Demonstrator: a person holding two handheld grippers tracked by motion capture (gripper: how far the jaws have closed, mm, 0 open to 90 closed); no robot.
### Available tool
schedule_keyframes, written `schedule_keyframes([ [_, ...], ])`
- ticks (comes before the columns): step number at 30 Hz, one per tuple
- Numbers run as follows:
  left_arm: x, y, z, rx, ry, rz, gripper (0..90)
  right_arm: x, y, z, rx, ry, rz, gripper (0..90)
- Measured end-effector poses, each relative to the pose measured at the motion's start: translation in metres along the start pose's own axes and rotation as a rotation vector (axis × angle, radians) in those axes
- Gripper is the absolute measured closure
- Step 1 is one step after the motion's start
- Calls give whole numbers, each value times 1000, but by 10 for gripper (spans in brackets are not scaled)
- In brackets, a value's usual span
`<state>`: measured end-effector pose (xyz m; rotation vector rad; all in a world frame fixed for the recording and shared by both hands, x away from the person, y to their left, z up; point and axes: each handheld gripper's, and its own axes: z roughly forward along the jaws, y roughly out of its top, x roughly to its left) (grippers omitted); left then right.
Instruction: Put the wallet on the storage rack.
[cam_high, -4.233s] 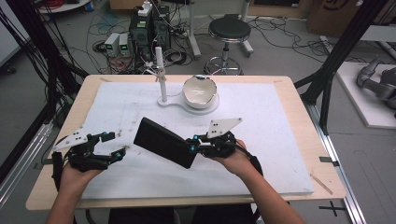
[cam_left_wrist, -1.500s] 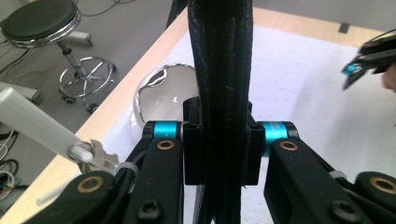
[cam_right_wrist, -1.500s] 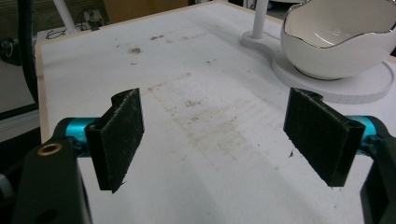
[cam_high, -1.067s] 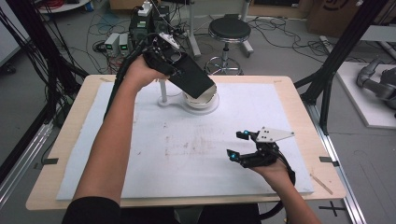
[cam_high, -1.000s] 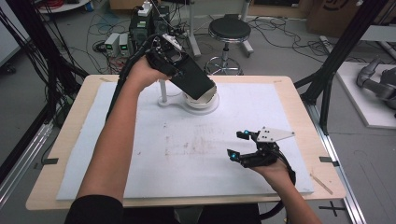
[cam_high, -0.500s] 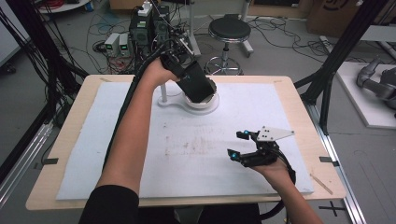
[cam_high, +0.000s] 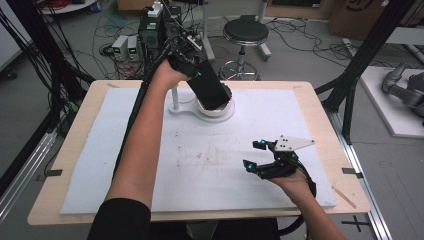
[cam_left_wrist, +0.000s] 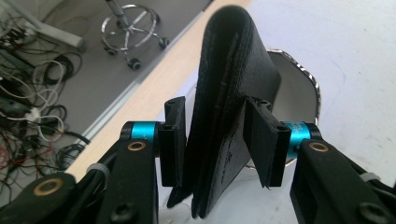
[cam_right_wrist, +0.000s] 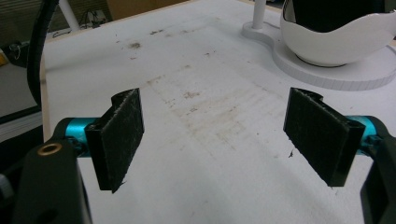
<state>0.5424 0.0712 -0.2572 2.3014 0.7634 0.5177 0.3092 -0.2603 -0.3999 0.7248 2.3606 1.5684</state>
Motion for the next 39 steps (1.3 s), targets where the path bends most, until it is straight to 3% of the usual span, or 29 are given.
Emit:
schedule_keyframes([
  [2,-1,-1,0,-47,9,-3,579,0,0,0,2,1,3,205],
  [6,-5,-4,4,-91,25,-13,583,-1,0,3,0,6,11,205],
  [17,-1,-10,-8,-120,85,-30,521,-1,0,4,5,6,14,205],
  [26,-4,-9,-20,-158,76,-36,467,0,0,4,2,10,10,205],
  [30,-9,-11,-34,-187,35,-37,419,0,0,2,-2,6,11,205],
  [35,-20,-25,-61,-284,-66,-27,380,-4,0,-1,-13,-8,22,205],
  [39,-30,-39,-84,-322,-131,-8,369,-6,0,-4,-17,-26,23,205],
])
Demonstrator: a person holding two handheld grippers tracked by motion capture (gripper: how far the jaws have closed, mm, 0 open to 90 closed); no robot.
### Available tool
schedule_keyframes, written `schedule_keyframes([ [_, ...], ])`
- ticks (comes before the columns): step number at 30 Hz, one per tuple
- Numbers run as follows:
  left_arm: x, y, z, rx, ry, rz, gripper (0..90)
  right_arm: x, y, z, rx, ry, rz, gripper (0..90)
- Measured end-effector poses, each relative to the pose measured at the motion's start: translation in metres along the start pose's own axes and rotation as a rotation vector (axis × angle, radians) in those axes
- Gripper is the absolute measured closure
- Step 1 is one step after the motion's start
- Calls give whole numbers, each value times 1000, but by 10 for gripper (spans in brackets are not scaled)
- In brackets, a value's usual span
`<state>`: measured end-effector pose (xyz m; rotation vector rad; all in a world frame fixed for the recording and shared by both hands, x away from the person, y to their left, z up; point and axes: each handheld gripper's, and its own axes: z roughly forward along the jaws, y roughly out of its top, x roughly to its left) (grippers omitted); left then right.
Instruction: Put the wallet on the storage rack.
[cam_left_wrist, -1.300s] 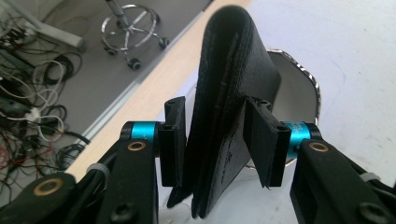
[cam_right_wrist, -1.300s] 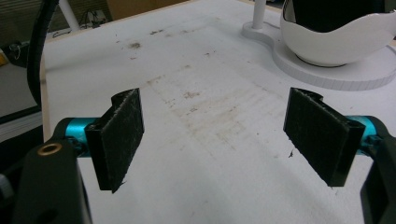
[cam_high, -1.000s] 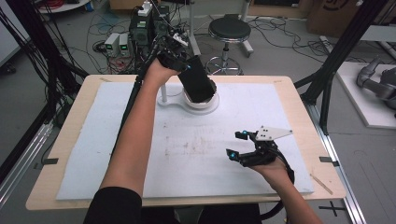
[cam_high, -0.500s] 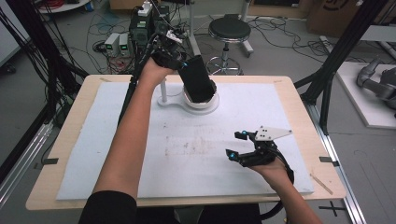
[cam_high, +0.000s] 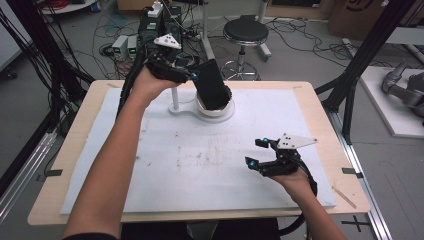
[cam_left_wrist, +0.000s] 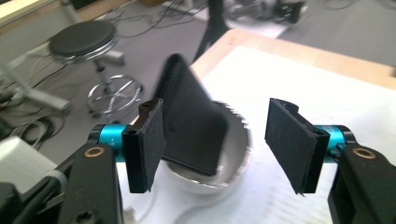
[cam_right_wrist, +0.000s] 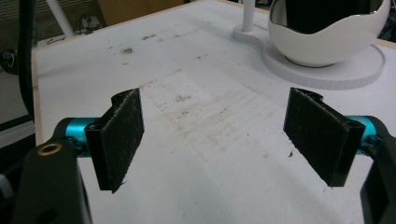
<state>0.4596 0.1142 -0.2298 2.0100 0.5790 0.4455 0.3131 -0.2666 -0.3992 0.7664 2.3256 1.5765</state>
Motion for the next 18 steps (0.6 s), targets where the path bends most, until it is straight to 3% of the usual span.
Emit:
schedule_keyframes([
  [4,-13,-11,-27,-37,-45,11,360,-3,-1,-3,-6,-15,12,205],
  [11,-29,-41,-67,-102,-65,-13,329,-11,-1,-9,-22,-59,38,205],
  [18,-36,-82,-90,-121,-92,-58,289,-10,-1,-10,-29,-68,37,200],
])
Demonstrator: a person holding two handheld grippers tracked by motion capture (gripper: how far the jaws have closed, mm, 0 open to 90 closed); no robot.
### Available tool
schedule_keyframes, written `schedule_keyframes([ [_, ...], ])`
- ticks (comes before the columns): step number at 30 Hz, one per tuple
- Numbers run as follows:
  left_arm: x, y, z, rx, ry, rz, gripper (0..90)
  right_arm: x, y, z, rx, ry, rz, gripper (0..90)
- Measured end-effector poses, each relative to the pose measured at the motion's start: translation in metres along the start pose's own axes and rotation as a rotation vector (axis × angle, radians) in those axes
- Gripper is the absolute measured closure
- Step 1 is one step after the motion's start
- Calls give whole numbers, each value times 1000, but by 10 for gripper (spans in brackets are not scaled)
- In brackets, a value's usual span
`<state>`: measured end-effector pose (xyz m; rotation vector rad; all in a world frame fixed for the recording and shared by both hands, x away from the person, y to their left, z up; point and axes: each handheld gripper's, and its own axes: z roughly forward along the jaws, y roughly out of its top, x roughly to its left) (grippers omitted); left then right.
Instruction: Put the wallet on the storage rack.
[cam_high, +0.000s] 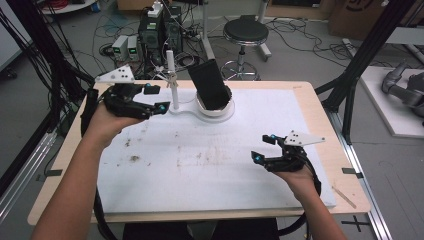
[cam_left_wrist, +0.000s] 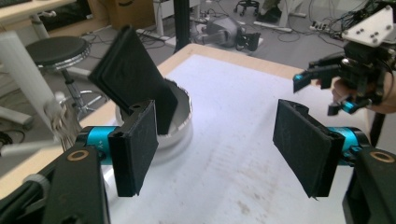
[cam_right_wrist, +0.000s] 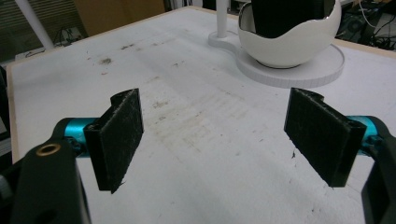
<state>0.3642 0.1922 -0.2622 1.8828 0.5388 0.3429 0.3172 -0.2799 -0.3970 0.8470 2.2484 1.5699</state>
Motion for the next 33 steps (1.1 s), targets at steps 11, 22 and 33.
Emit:
schedule_keyframes([
  [11,-14,-56,-31,-50,0,-54,232,-4,1,-2,-22,-28,15,196],
  [22,-16,-120,-21,-49,89,-114,197,-14,0,-5,-38,-64,38,188],
  [33,-24,-138,-8,3,126,-85,196,-21,-7,-7,-23,-104,50,189],
])
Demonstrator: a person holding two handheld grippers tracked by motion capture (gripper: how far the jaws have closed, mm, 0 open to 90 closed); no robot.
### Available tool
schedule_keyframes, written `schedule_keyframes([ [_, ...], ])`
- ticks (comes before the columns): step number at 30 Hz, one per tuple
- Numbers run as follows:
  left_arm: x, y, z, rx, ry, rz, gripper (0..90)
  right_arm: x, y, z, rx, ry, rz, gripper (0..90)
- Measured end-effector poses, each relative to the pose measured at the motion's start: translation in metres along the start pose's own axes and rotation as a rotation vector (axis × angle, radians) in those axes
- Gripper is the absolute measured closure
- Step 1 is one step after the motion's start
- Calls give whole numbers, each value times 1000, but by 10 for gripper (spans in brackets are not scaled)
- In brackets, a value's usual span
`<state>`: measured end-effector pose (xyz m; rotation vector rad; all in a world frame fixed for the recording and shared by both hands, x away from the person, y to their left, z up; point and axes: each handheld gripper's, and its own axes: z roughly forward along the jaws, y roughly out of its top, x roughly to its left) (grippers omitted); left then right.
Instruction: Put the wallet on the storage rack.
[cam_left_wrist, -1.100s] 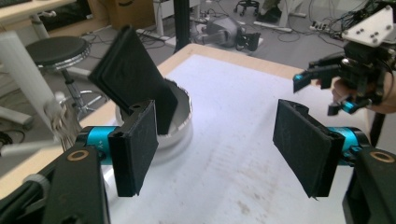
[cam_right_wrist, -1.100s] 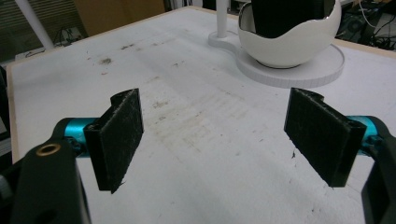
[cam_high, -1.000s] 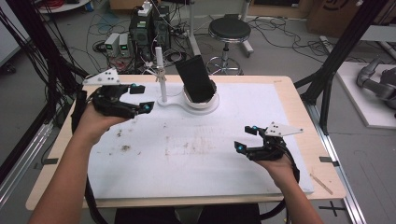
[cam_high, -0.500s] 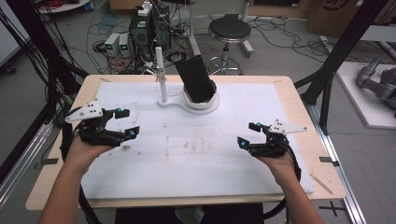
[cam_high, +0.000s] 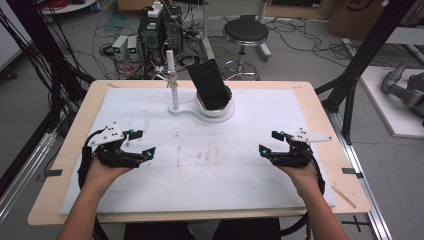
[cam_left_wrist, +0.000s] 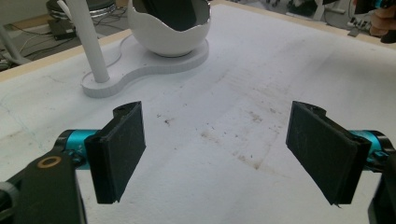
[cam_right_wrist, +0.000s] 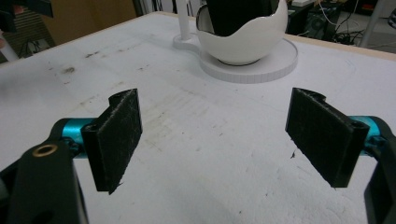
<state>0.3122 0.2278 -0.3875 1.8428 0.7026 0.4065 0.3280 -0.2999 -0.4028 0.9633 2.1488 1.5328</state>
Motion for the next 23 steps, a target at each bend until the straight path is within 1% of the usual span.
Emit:
schedule_keyframes([
  [2,0,-1,0,9,1,4,197,0,0,0,4,0,-2,189],
  [6,-2,0,-1,-7,-6,2,196,1,0,1,7,-1,-4,189],
  [15,-1,0,-2,-8,-7,-9,197,0,-1,1,13,1,5,188],
  [16,-1,0,-2,-6,-9,-4,196,0,-1,2,13,2,5,188],
  [23,-2,0,-2,-4,-10,-10,197,0,0,1,8,0,-3,189],
])
